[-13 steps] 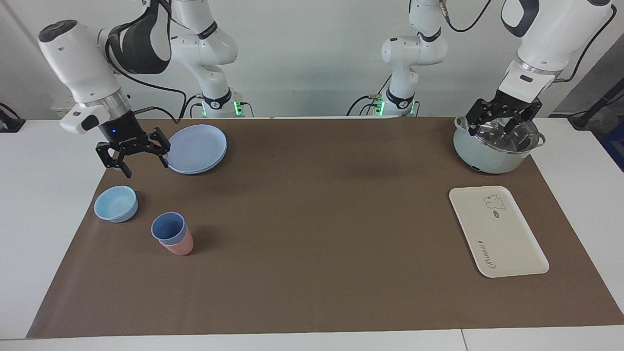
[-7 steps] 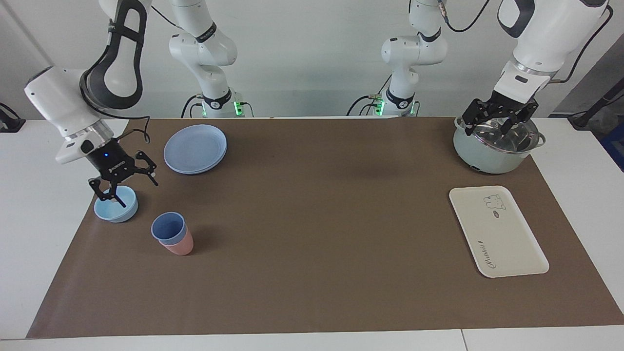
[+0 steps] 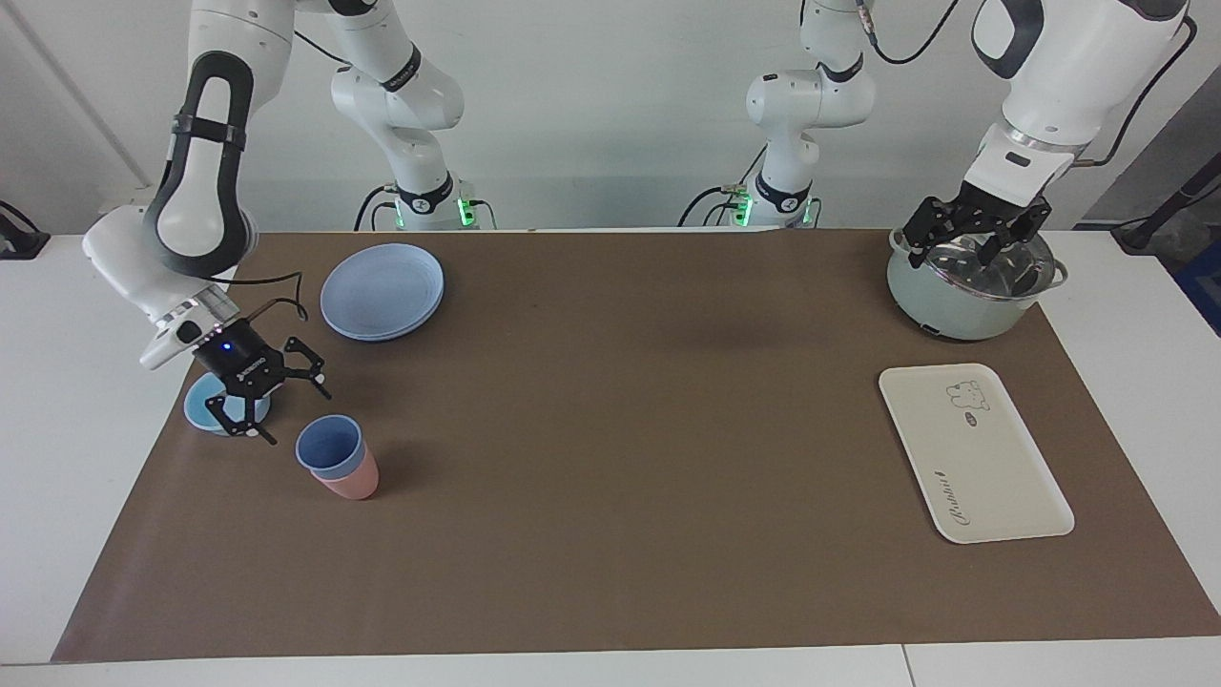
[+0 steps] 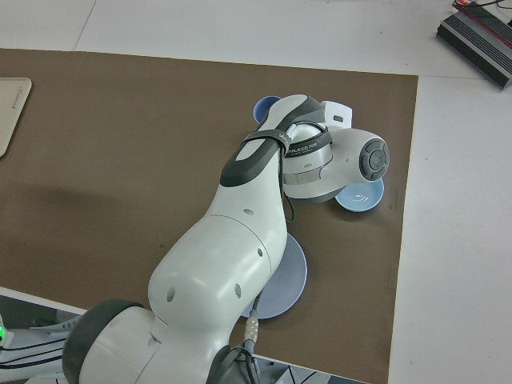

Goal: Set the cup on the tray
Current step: 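Move the right gripper to the nested blue and pink cups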

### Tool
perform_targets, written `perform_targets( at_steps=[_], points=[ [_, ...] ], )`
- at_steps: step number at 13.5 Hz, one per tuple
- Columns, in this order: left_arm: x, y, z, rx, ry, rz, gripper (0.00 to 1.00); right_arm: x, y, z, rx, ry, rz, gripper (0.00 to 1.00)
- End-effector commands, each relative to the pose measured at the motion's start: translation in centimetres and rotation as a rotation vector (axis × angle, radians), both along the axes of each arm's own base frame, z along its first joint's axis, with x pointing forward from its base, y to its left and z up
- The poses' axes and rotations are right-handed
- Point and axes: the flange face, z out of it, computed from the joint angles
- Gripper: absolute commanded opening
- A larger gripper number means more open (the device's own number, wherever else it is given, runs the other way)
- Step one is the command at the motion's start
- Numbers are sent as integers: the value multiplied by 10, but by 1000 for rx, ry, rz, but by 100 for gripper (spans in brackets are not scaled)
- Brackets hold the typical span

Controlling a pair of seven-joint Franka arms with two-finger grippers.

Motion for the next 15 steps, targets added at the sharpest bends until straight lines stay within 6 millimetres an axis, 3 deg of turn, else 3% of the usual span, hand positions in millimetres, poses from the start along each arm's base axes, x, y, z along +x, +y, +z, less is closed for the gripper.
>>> perform_targets(
  at_steps=[1,3,8,10,15],
  points=[
    [-9,1,-5,14,-41,-4,100,-1,-4,-40,88,-58,19,100],
    [-9,3,-6,12,-40,-1,100,0,-12,-55,132,-102,0,100],
    [-6,0,-7,10,-79,-7,100,11,2,-67,197,-130,-55,100],
    [-5,-1,-8,8,-90,-10,100,19,13,-61,195,-146,-39,100],
    [1,-3,-9,-7,-137,-9,100,26,17,-56,190,-159,-47,100]
  ],
)
